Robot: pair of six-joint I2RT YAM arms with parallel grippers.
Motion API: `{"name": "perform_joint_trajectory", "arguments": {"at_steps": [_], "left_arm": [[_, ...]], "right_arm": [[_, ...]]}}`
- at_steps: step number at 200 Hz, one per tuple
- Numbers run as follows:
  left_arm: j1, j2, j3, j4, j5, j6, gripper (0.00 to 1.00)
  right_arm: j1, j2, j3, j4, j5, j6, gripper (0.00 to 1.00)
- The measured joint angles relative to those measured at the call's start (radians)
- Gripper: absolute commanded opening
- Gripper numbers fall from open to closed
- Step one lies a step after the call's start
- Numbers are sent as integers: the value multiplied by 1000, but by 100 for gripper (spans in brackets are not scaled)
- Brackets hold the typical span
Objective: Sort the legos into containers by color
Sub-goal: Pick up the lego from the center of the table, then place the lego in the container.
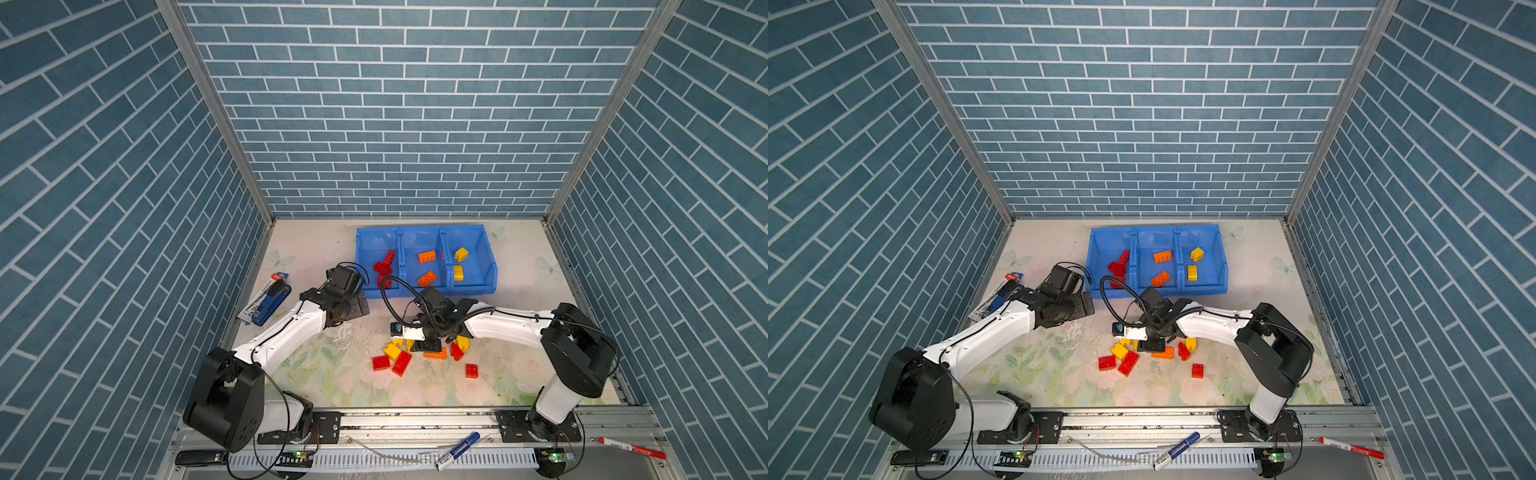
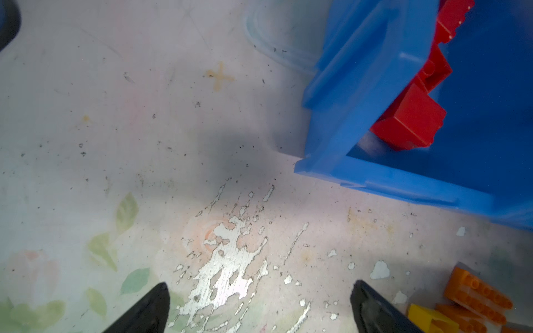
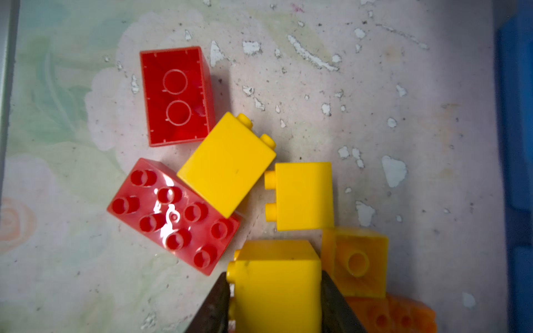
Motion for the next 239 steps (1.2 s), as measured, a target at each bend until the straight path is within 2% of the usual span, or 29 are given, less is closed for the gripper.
{"name": "perform_joint_trajectory", "arguments": {"at_steps": [29, 59, 82, 108, 128, 160, 195, 220, 239], "left_arm": [[-41, 28, 21, 6, 0, 47, 99], [-94, 41, 51, 29, 7, 105, 99], [-120, 71, 90, 42, 28, 154, 99], [-143, 92, 111, 48, 52, 204, 99], [-168, 99, 118, 47, 72, 233, 99], [-205, 138, 137, 43, 97, 267, 99], [-227, 199, 137, 42, 109, 288, 98], [-237, 208, 137, 46, 117, 296, 95], [-250, 211, 142, 48, 123, 306, 93]], "right_arm": [[-63, -200, -77, 53, 4, 108, 29], [-291, -440, -185, 198, 36, 305, 27], [-413, -495, -211, 243, 85, 433, 28], [-495, -435, -200, 239, 160, 570, 30], [-530, -321, -141, 185, 217, 666, 31], [-536, -121, 22, 91, 312, 782, 32], [-536, 45, 146, 79, 432, 861, 34], [-536, 111, 196, 73, 476, 895, 43], [-536, 126, 222, 64, 488, 923, 55]]}}
